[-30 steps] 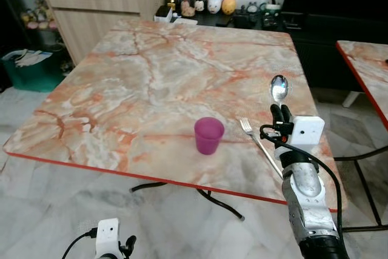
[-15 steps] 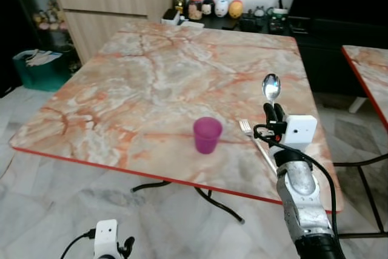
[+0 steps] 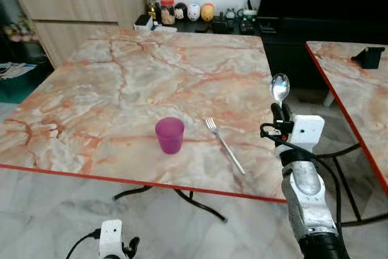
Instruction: Setting the table
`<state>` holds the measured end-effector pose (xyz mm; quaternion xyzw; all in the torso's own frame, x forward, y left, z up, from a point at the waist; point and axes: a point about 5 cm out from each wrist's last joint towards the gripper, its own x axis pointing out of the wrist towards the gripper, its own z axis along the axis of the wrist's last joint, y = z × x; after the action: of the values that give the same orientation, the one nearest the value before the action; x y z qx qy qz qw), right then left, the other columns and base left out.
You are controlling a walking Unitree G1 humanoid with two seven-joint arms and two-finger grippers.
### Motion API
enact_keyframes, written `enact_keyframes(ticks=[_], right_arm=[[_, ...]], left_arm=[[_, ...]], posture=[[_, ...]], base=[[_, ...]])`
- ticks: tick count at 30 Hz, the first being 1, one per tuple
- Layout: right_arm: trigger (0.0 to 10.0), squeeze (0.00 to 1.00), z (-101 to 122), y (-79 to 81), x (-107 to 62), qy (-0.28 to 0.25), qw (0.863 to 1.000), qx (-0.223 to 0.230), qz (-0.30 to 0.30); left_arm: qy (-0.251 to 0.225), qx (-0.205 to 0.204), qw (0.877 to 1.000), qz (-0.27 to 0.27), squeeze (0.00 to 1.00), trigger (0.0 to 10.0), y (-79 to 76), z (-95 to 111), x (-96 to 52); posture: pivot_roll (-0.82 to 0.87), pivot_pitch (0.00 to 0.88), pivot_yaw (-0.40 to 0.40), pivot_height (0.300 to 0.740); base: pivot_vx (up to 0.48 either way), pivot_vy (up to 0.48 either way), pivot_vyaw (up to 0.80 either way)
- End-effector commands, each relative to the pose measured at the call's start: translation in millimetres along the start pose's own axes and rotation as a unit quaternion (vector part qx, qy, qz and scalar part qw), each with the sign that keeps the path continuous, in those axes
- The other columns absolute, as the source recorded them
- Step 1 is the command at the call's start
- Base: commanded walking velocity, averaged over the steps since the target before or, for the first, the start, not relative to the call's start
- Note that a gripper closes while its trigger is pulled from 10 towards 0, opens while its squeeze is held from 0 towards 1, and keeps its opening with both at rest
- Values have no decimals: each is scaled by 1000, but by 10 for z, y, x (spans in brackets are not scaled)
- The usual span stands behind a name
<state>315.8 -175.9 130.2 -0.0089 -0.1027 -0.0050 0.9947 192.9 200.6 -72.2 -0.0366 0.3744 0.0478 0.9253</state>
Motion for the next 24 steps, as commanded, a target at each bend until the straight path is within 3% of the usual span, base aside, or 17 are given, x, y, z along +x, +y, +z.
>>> enact_keyframes(ticks=[1, 24], right_arm=[[10000, 0, 46, 33, 29, -9, 1000, 4, 5], [10000, 0, 36, 29, 51, -8, 1000, 2, 0]], left_arm=[[6, 2, 1000, 6, 0, 10000, 33, -37, -14], [4, -1, 1000, 12, 0, 10000, 66, -25, -15]], posture=[[-59, 0, -13, 719], [-66, 0, -3, 719]], base=[[0, -292, 0], [0, -292, 0]])
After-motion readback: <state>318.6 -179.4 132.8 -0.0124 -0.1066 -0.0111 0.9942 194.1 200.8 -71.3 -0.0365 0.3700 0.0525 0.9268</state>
